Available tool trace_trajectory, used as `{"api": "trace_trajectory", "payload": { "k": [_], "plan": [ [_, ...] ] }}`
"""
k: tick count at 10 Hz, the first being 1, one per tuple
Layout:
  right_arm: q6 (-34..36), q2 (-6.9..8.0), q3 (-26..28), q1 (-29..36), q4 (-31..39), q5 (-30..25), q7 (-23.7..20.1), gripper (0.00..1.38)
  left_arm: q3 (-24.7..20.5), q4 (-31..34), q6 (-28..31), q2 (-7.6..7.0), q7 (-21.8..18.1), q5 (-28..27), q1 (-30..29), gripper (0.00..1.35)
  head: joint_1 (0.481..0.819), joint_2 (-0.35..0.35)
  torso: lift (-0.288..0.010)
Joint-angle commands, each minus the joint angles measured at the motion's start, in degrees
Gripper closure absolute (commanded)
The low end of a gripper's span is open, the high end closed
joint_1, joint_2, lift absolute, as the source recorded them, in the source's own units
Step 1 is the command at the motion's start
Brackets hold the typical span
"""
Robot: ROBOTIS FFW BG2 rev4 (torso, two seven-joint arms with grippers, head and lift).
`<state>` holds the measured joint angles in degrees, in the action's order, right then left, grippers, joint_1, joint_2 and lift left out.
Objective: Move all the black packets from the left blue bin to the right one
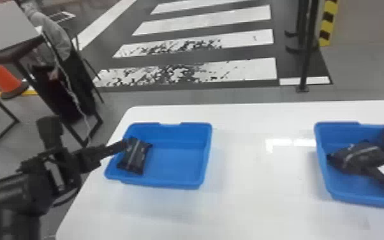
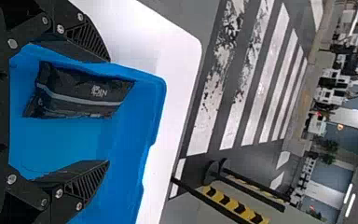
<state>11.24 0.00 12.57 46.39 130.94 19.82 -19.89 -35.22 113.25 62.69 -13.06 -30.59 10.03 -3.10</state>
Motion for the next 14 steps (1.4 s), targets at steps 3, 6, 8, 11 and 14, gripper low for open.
{"api": "trace_trajectory", "payload": {
  "k": [3, 6, 8, 11, 14],
  "plan": [
    [0.7, 0.05, 0.0, -0.6, -1.2, 1.0, -0.6, 0.13, 5.9, -8.6, 4.4, -1.79, 0.8, -3.9, 6.2, 0.31, 0.695, 0.277, -0.139],
    [1.1, 0.05, 0.0, -1.0, -2.6, 2.1, -1.2, 0.13, 8.0, -13.6, 6.6, -1.62, 2.9, -7.5, 10.6, 0.31, 0.695, 0.288, -0.139],
    [1.3, 0.05, -0.1, -1.4, -3.3, 2.5, -1.6, 0.13, 11.8, -18.4, 7.1, -2.67, 2.8, -7.1, 13.9, 0.31, 0.695, 0.281, -0.139],
    [1.7, 0.05, -0.1, -1.5, -4.9, 4.4, -2.2, 0.13, 12.4, -18.7, 10.1, -1.53, 4.6, -8.5, 14.9, 0.31, 0.695, 0.258, -0.139],
    [1.8, 0.05, -0.1, -2.0, -5.9, 5.3, -2.6, 0.13, 12.8, -22.8, 11.0, -1.62, 5.5, -10.0, 17.3, 0.33, 0.695, 0.256, -0.139]
  ]
}}
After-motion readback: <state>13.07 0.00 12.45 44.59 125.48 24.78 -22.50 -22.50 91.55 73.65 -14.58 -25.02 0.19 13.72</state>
